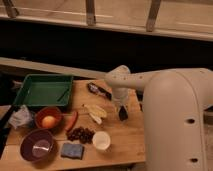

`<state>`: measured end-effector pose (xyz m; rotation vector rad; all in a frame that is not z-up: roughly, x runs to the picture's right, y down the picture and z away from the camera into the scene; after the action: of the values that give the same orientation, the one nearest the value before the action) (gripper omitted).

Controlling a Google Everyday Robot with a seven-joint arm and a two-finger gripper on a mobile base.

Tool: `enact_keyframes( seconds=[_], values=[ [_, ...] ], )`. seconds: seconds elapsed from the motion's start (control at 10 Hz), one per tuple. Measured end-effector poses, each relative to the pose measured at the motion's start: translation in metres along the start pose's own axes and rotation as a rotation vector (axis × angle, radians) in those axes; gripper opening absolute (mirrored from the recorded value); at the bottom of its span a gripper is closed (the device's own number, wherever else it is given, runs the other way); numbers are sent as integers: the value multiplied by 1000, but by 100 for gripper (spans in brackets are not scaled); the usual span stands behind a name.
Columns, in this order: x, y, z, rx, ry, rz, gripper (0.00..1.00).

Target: Wipe table surface with eraser

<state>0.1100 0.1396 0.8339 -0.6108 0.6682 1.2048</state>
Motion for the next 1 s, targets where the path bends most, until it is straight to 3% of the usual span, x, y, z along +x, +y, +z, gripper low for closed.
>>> enact_keyframes(
  seconds=[0.3, 0.6, 0.8, 1.0],
  values=[
    [35, 16, 11, 16, 33, -44, 14],
    [67, -8, 31, 35, 87, -10, 14],
    [70, -39, 32, 49, 92, 64, 14],
    [57, -53, 31, 44, 81, 119, 14]
  ],
)
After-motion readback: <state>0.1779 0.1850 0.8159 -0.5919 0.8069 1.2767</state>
